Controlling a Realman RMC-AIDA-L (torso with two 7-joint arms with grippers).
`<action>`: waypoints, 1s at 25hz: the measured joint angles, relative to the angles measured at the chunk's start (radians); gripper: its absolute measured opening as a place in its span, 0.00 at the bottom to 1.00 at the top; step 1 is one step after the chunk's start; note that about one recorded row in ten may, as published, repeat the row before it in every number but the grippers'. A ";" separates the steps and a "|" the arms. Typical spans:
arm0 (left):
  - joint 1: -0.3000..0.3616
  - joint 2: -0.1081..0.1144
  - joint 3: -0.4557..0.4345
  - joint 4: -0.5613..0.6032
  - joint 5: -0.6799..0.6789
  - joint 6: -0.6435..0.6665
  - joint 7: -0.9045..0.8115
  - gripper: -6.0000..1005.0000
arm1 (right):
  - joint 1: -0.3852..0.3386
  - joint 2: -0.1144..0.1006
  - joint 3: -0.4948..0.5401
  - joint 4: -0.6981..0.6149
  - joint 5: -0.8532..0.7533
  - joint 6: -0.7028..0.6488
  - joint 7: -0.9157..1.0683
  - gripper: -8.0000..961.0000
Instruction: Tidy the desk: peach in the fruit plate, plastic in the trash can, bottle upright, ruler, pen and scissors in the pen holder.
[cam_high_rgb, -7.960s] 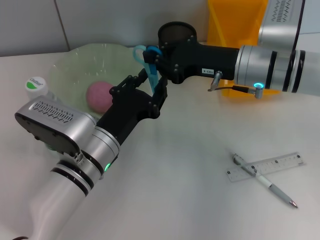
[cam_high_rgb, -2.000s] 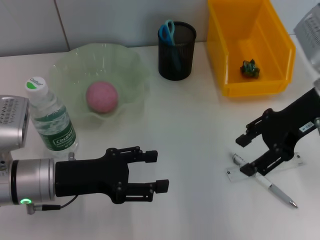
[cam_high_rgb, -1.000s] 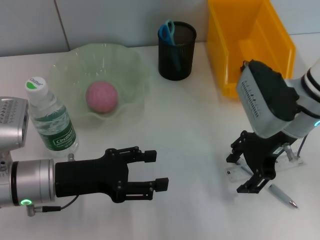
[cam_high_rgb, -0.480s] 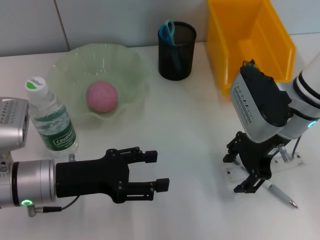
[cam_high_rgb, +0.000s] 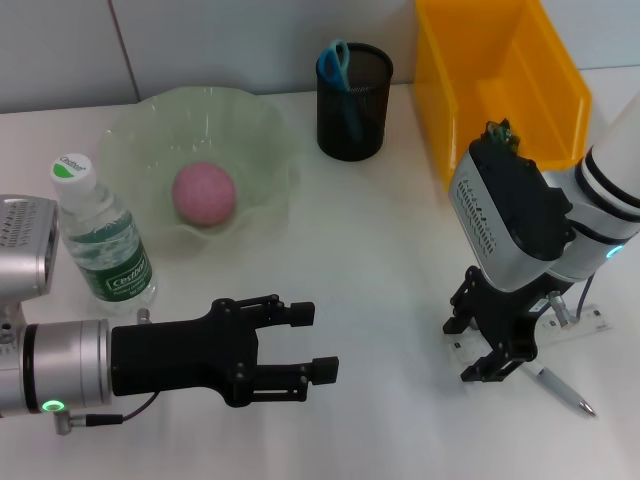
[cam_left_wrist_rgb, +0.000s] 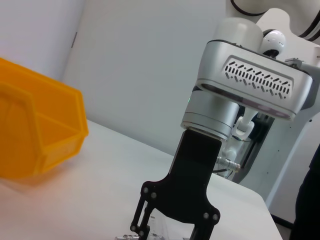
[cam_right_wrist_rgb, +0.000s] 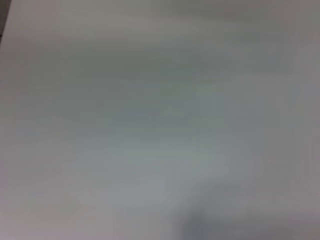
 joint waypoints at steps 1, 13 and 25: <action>0.000 0.000 0.000 0.000 0.000 0.001 -0.002 0.80 | 0.000 0.000 0.000 0.000 0.000 0.000 0.000 0.60; -0.001 0.000 0.000 0.001 -0.003 0.004 -0.010 0.80 | -0.009 0.000 0.003 -0.012 0.000 0.008 -0.006 0.54; 0.001 0.001 0.000 0.001 -0.009 0.012 -0.014 0.80 | -0.016 -0.005 0.158 -0.147 0.079 -0.130 0.008 0.40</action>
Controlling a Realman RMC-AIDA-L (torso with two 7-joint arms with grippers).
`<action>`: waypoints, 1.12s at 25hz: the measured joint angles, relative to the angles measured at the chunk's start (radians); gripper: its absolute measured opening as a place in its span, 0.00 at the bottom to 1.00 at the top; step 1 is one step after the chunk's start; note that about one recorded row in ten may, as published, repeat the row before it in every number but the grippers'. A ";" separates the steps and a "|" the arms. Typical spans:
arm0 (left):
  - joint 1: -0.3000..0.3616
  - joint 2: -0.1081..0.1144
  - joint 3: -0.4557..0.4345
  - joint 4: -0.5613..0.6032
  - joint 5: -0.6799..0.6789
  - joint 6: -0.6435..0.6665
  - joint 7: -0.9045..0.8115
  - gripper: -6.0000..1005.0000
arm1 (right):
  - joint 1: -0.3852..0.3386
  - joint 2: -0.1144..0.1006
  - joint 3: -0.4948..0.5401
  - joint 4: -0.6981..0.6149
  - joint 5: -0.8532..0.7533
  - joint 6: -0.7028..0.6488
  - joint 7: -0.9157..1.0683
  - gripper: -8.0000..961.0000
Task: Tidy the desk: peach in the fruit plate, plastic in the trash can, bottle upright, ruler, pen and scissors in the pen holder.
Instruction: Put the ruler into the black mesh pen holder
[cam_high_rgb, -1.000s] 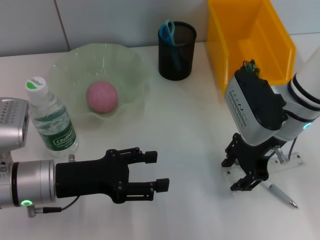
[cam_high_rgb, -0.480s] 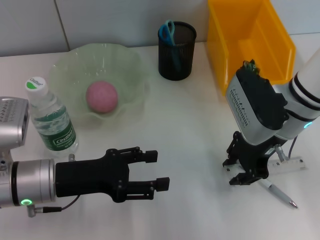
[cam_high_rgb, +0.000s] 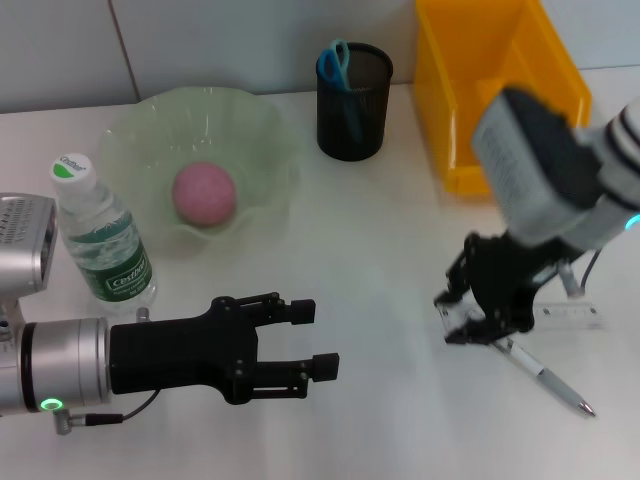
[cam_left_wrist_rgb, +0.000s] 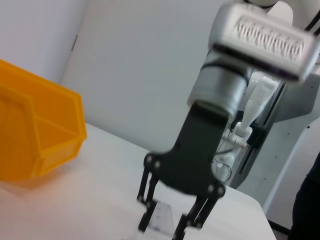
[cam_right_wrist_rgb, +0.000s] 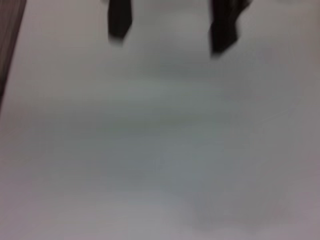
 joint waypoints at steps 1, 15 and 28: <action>0.000 0.000 0.000 0.000 0.000 0.000 0.000 0.80 | 0.000 0.000 0.000 0.000 0.000 0.000 0.000 0.40; 0.000 -0.001 0.007 -0.002 0.002 0.003 0.012 0.80 | -0.062 -0.022 0.484 -0.045 0.647 0.125 -0.014 0.41; 0.006 -0.001 0.009 -0.005 0.001 0.005 0.038 0.80 | 0.010 0.000 0.468 0.330 1.029 0.492 -0.355 0.43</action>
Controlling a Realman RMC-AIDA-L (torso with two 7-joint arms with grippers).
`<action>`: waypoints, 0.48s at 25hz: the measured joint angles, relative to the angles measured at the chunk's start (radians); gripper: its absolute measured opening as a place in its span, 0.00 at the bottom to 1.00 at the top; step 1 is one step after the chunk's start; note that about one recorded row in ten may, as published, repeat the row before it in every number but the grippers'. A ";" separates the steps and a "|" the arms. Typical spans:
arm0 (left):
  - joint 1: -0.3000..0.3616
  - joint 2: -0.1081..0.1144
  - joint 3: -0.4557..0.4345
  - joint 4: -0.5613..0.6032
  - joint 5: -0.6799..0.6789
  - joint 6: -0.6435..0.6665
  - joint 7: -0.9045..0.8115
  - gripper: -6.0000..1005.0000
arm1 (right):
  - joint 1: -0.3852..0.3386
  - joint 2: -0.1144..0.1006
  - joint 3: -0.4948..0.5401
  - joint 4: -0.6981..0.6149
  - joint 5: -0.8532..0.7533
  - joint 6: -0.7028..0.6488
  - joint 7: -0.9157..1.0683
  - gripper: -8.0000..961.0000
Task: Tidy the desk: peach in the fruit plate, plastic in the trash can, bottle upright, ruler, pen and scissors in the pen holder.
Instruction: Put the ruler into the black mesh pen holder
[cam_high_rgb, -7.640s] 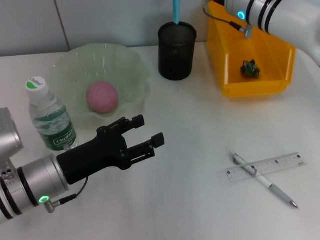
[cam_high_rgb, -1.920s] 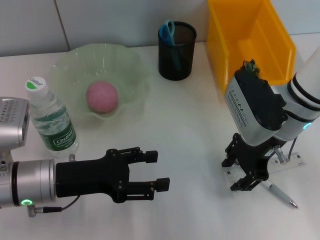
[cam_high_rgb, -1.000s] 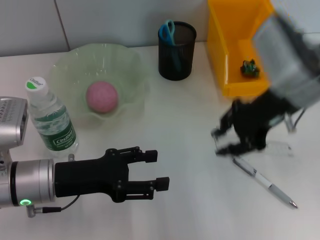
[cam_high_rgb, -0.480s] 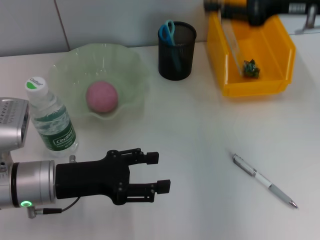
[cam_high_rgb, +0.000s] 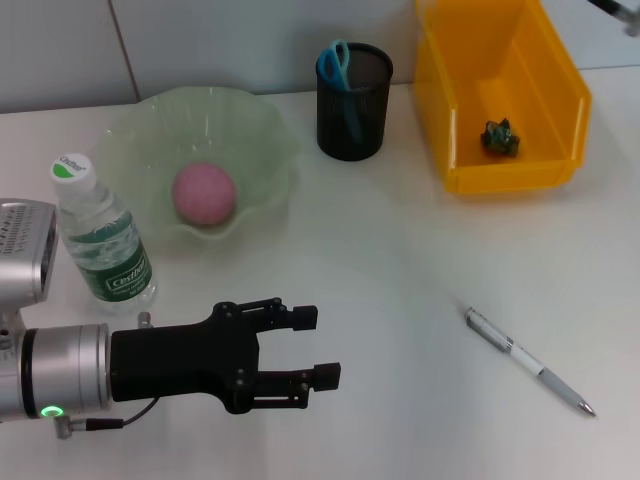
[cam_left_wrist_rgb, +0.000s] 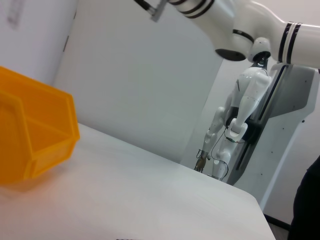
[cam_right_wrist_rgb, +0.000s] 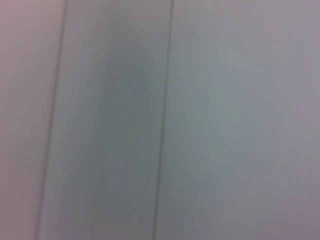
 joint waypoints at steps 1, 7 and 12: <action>0.000 0.000 0.000 0.000 0.000 0.000 0.000 0.80 | 0.000 0.000 0.000 0.000 0.000 0.000 0.000 0.43; 0.000 -0.001 0.000 0.000 -0.001 0.000 0.000 0.80 | 0.062 0.002 -0.048 0.189 0.225 0.126 -0.234 0.43; 0.003 -0.002 -0.006 0.000 -0.001 -0.004 -0.008 0.80 | 0.123 0.005 -0.082 0.330 0.366 0.221 -0.394 0.44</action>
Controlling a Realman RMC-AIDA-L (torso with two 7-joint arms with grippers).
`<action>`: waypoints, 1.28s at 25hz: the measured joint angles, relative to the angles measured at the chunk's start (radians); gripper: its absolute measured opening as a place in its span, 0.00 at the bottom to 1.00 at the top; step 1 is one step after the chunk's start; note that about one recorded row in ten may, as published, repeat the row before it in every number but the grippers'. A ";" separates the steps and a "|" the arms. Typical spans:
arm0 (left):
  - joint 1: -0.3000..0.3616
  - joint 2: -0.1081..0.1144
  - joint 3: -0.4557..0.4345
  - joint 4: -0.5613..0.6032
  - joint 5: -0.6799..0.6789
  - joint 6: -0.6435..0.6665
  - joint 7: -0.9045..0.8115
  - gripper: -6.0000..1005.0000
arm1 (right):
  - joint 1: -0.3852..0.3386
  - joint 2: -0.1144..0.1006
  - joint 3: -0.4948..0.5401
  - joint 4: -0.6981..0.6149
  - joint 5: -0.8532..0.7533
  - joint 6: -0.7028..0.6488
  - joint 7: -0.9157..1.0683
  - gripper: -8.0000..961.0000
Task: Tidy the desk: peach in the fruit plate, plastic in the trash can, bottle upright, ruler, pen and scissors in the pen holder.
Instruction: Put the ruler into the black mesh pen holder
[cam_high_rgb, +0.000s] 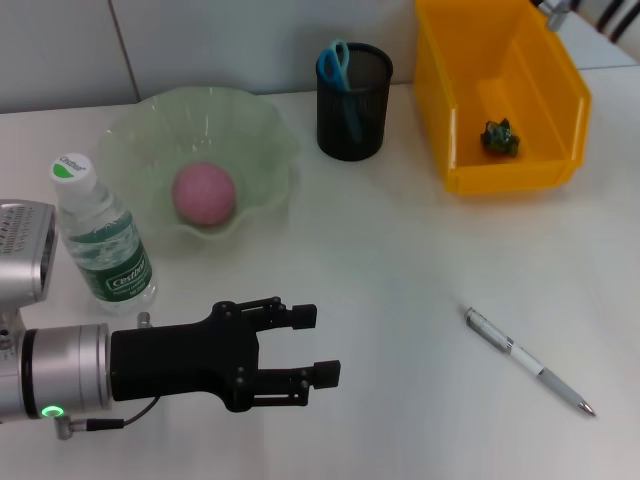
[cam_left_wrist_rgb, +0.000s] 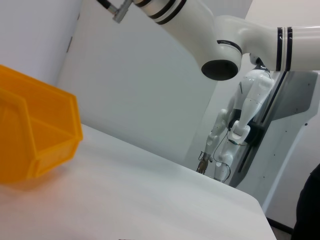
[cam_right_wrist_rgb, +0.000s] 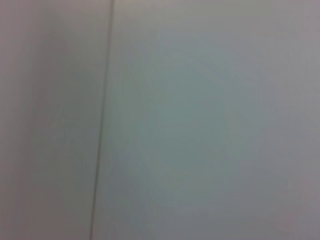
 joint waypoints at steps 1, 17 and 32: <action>0.000 0.000 0.000 0.000 0.000 0.000 0.000 0.80 | 0.000 0.000 0.000 0.000 0.000 0.000 0.000 0.44; -0.001 0.000 -0.001 -0.011 -0.002 -0.002 -0.006 0.80 | 0.091 0.003 -0.002 0.166 0.021 0.141 -0.061 0.45; 0.001 0.002 -0.001 -0.012 -0.002 0.002 -0.007 0.80 | 0.117 0.005 -0.002 0.210 0.022 0.198 -0.088 0.47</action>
